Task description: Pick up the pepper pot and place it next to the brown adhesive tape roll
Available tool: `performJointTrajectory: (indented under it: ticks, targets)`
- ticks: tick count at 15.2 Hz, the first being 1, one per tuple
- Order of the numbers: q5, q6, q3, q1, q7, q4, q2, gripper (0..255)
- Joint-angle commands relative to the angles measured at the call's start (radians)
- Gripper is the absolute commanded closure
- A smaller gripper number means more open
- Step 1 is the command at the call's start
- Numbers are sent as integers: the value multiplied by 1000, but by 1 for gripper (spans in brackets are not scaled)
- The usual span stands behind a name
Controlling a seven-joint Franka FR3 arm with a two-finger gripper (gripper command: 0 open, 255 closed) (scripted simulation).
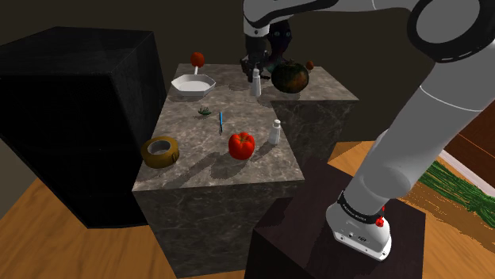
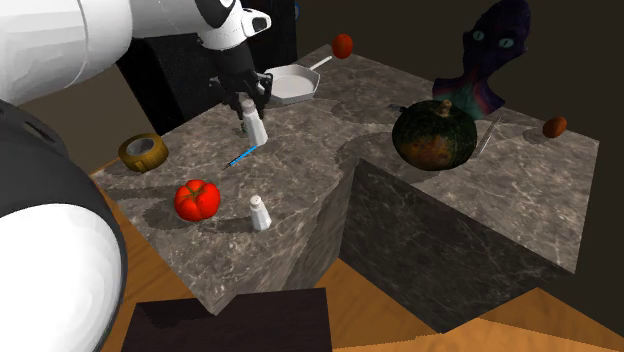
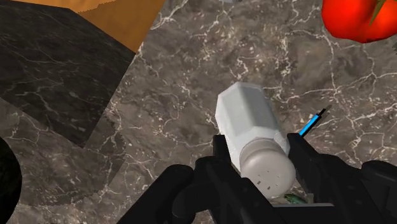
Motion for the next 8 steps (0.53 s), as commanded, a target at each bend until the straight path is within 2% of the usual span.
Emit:
performJointTrajectory:
  ticks: [1, 8]
  targets:
    - [1, -9, 27, 24, 52, 6, 2, 255]
    - [7, -43, 110, 101, 208, 91, 70, 255]
